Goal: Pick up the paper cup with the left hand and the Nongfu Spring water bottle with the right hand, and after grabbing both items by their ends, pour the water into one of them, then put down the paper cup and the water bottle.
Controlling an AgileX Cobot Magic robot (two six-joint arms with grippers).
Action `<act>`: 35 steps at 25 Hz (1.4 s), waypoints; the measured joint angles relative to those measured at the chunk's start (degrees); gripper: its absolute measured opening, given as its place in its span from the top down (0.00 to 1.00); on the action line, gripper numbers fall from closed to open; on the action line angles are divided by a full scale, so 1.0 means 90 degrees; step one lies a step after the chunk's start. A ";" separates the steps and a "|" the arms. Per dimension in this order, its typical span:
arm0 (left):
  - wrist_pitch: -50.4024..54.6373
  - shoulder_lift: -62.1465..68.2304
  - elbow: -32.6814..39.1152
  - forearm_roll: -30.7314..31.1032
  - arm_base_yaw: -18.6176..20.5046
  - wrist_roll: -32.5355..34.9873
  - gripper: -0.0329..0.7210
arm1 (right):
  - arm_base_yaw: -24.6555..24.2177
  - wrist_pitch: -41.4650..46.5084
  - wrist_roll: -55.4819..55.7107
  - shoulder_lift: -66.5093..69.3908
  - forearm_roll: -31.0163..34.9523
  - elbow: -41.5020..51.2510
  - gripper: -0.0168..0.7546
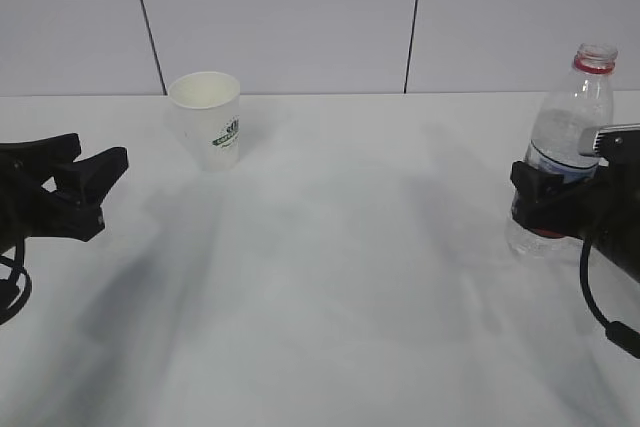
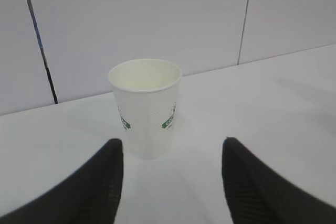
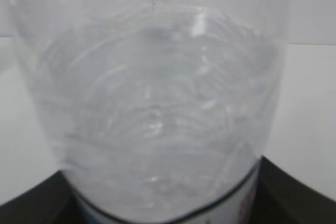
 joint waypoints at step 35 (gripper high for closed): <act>-0.0287 0.1474 -0.0133 -0.0310 0.0000 0.0000 0.17 | 0.0000 0.0102 -0.0249 -0.0421 0.0056 0.0489 0.36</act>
